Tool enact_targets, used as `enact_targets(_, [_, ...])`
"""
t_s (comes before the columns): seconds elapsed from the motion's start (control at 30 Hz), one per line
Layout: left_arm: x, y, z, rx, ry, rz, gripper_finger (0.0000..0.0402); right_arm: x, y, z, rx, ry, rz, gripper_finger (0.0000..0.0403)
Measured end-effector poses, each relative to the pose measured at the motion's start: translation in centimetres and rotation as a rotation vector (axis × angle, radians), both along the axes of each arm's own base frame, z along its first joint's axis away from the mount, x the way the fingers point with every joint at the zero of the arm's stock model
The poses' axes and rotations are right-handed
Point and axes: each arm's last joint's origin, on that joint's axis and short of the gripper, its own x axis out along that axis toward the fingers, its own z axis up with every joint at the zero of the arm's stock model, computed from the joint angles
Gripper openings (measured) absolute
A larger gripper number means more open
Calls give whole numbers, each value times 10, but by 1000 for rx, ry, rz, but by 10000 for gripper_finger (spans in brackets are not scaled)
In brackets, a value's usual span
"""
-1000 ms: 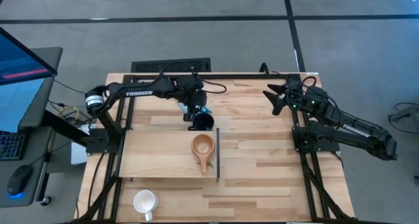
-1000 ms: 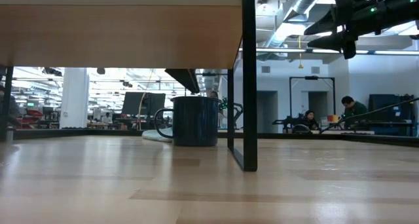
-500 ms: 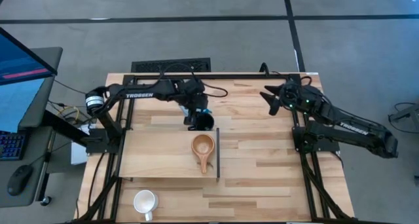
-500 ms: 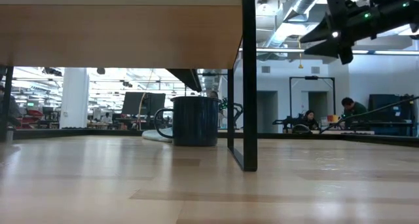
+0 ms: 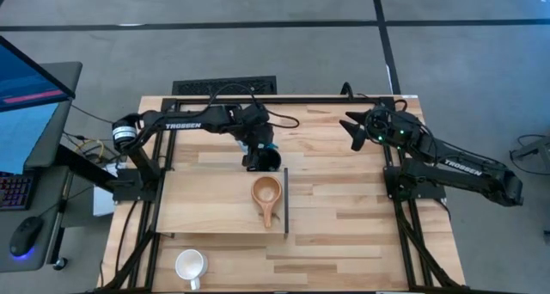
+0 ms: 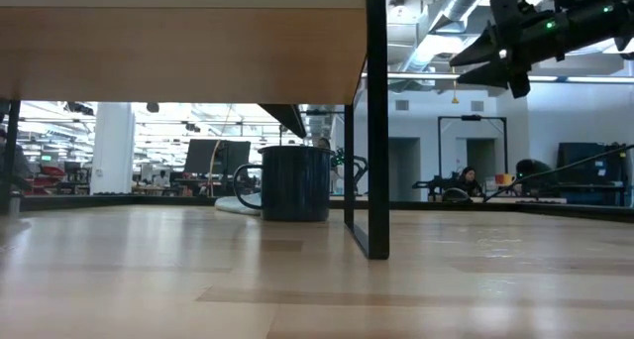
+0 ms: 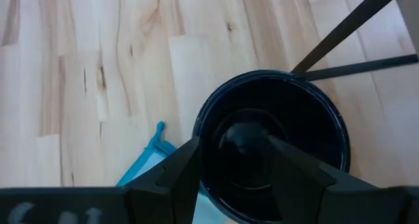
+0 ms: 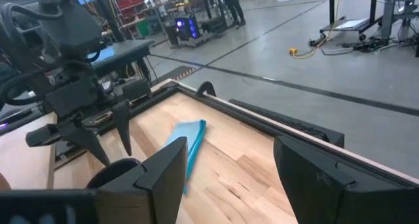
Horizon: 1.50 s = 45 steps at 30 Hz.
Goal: Stack small to large cups/mugs on shelf
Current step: Put the dark blue cup on the shelf
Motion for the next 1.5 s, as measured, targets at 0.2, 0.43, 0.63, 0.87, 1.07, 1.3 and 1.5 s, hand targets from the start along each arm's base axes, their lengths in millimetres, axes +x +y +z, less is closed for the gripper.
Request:
enact_targets(0.2, [0, -1, 0, -17, -4, -1, 157, 0, 0, 0, 0, 1, 0, 249])
enact_targets(0.43, [7, 3, -10, -35, 41, 19, 157, 0, 0, 0, 0, 1, 0, 249])
enact_targets(0.63, [16, 6, -14, -42, 81, 22, 157, 0, 0, -1, 4, 9, 0, 249])
enact_targets(0.87, [31, 11, -19, -65, 143, 0, 157, 1, 0, -2, 8, 17, 2, 249])
enact_targets(1.07, [35, 12, -27, -67, 202, -4, 157, 2, -1, -3, 11, 23, 3, 249])
enact_targets(1.3, [36, 13, -21, -29, 211, 2, 158, 2, -1, -3, 0, 38, 5, 249])
enact_targets(1.5, [36, 13, -21, -35, 212, 8, 158, 2, -1, -4, -1, 41, 6, 249])
